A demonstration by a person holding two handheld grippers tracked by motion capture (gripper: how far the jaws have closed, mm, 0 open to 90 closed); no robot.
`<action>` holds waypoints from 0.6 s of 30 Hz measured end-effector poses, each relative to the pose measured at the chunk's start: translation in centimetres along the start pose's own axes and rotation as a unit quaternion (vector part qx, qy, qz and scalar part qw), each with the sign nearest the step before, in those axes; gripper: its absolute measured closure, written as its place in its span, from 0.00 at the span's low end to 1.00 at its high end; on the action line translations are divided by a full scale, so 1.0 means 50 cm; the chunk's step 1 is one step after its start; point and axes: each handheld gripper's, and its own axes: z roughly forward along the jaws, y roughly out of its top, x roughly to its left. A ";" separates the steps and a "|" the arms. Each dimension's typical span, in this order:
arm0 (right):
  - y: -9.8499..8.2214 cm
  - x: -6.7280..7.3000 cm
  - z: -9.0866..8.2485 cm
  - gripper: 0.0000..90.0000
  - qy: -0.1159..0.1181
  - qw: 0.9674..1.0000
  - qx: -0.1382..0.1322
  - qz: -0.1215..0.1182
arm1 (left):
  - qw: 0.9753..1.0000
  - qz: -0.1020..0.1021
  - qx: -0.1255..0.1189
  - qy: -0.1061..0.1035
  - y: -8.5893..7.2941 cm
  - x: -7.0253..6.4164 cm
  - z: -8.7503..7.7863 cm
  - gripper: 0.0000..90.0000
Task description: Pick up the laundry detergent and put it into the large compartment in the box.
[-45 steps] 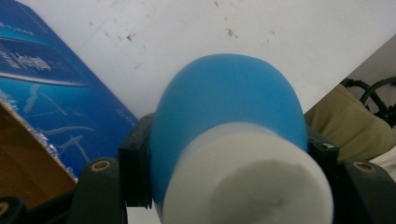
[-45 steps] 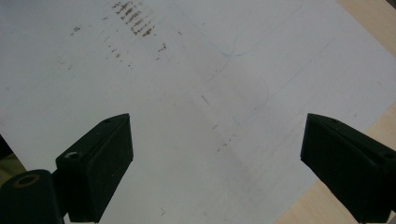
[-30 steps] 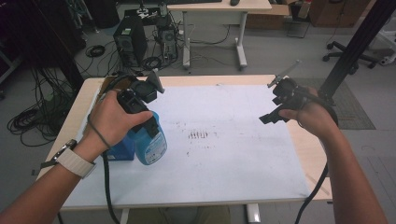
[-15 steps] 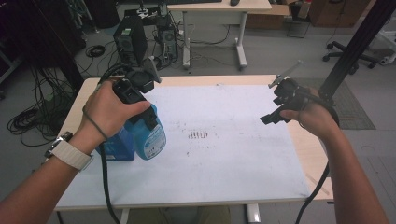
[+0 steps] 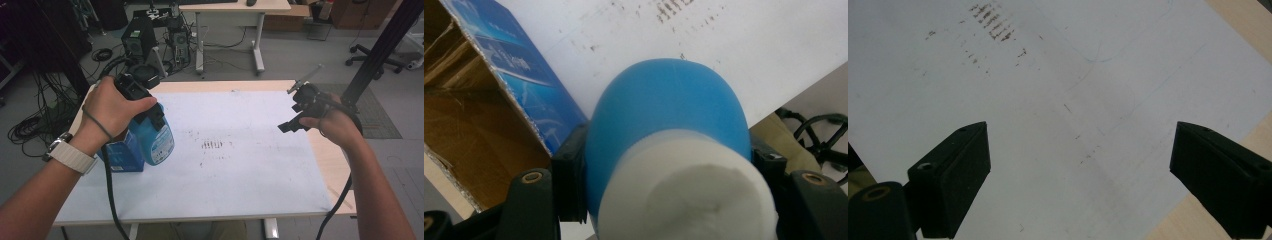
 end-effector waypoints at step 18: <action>0.011 0.003 -0.001 0.10 0.000 1.000 -0.002 -0.005 | 0.999 -0.033 -0.003 0.006 0.006 0.022 -0.029 0.41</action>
